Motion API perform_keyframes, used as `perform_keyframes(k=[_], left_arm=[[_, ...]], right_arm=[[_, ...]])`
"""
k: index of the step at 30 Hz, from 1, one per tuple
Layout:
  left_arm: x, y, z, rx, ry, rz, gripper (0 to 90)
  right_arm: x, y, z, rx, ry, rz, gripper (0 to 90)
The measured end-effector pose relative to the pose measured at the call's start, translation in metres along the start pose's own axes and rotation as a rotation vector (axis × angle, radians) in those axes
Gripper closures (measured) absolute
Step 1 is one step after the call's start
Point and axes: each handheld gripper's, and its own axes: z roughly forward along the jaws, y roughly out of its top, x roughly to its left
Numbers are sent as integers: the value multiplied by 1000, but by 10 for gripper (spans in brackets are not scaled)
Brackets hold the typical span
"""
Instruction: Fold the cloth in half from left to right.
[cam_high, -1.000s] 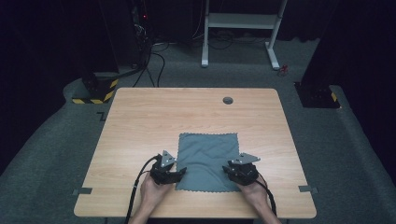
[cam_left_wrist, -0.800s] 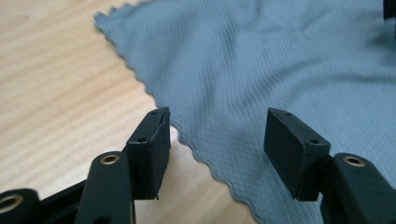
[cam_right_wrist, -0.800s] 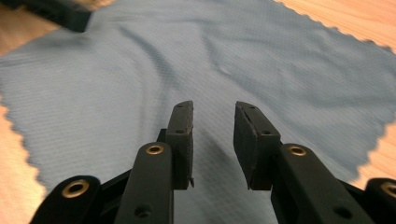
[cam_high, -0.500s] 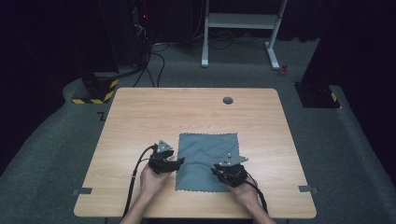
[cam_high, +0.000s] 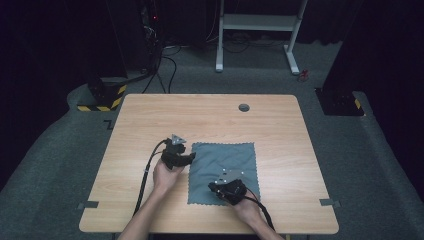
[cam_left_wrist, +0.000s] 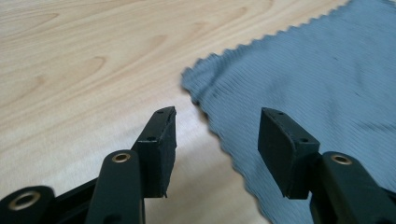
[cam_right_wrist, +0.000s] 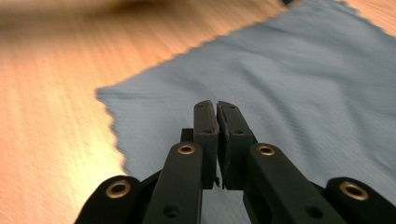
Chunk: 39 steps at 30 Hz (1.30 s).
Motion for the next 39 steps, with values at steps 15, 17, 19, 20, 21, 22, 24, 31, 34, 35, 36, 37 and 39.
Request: perform_keyframes(k=[15, 17, 19, 20, 21, 22, 24, 31, 34, 35, 36, 37, 39], left_arm=[[26, 2, 16, -25, 25, -69, 474], [22, 7, 18, -20, 26, -48, 471], [20, 13, 21, -9, 20, -48, 474], [19, 16, 22, -12, 29, -39, 472], [18, 17, 23, -14, 31, -43, 474], [19, 19, 26, -1, 32, -48, 475], [19, 21, 31, 22, 38, -46, 475], [16, 22, 37, 19, 88, -13, 536], [16, 23, 37, 26, 98, -2, 571], [16, 23, 37, 22, 96, -5, 580], [16, 23, 37, 21, 93, 1, 595], [17, 23, 37, 20, 91, 9, 613], [15, 23, 38, 15, 87, 9, 655]], right_arm=[[46, 20, 39, 16, 104, -94, 819], [49, 20, 41, 9, 99, -112, 806], [52, 21, 41, 17, 97, -120, 776], [53, 20, 40, 20, 101, -117, 747], [54, 20, 40, 18, 102, -121, 737], [55, 19, 39, 16, 100, -130, 731], [56, 18, 38, 14, 103, -135, 709], [62, 17, 37, 16, 98, -139, 674], [64, 16, 36, 16, 94, -147, 706], [65, 16, 36, 17, 94, -148, 709], [65, 17, 36, 20, 93, -144, 722], [65, 17, 36, 18, 91, -143, 741], [64, 17, 36, 23, 81, -139, 778]])
